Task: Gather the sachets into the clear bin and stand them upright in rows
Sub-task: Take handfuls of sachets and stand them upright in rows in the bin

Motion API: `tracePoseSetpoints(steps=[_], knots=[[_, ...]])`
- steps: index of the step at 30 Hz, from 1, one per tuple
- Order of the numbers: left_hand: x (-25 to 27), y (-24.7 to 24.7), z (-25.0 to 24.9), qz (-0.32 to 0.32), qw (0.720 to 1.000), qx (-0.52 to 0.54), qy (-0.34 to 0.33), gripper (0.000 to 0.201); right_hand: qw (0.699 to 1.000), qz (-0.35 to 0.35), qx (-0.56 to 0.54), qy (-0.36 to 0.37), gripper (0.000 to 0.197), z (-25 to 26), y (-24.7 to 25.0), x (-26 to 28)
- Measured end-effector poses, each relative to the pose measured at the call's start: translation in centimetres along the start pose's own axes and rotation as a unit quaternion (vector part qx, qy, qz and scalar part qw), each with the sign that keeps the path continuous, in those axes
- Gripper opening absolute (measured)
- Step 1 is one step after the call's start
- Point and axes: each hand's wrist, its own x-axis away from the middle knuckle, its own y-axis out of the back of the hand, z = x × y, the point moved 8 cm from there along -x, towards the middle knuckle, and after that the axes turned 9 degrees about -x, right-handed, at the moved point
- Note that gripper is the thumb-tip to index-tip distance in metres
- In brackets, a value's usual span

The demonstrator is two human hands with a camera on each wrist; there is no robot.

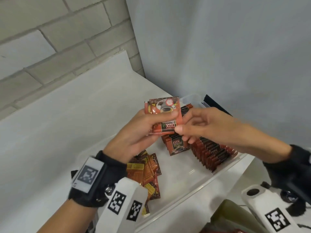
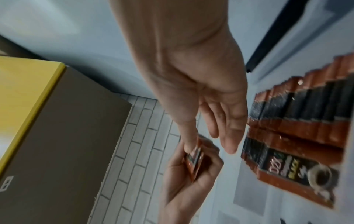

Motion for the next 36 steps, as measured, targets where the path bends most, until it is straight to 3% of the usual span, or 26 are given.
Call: tracePoseSetpoints(steps=[9, 14, 21, 28, 32, 36], knots=[[-0.5, -0.7, 0.9, 0.0, 1.0, -0.001, -0.003, 0.037, 0.993, -0.077, -0.082, 0.032, 0.02, 0.3, 2.1, -0.5], [-0.3, 0.0, 1.4, 0.0, 1.0, -0.008, 0.022, 0.022, 0.992, -0.107, -0.044, 0.055, 0.015, 1.7, 4.2, -0.9], [-0.2, 0.1, 2.3, -0.002, 0.999, -0.023, 0.033, 0.042, 0.996, -0.059, 0.019, 0.066, 0.025, 3.3, 2.7, -1.5], [0.0, 1.2, 1.7, -0.016, 1.0, 0.004, -0.008, 0.034, 0.998, -0.064, -0.004, 0.008, 0.042, 1.6, 3.3, -1.8], [0.3, 1.2, 1.3, -0.003, 1.0, 0.003, -0.022, 0.037, 0.997, -0.06, -0.052, 0.024, 0.023, 1.1, 3.4, -2.0], [0.0, 2.3, 1.4, -0.036, 0.999, 0.026, -0.022, 0.032, 0.997, -0.057, -0.033, 0.036, 0.013, 0.9, 3.7, -2.1]])
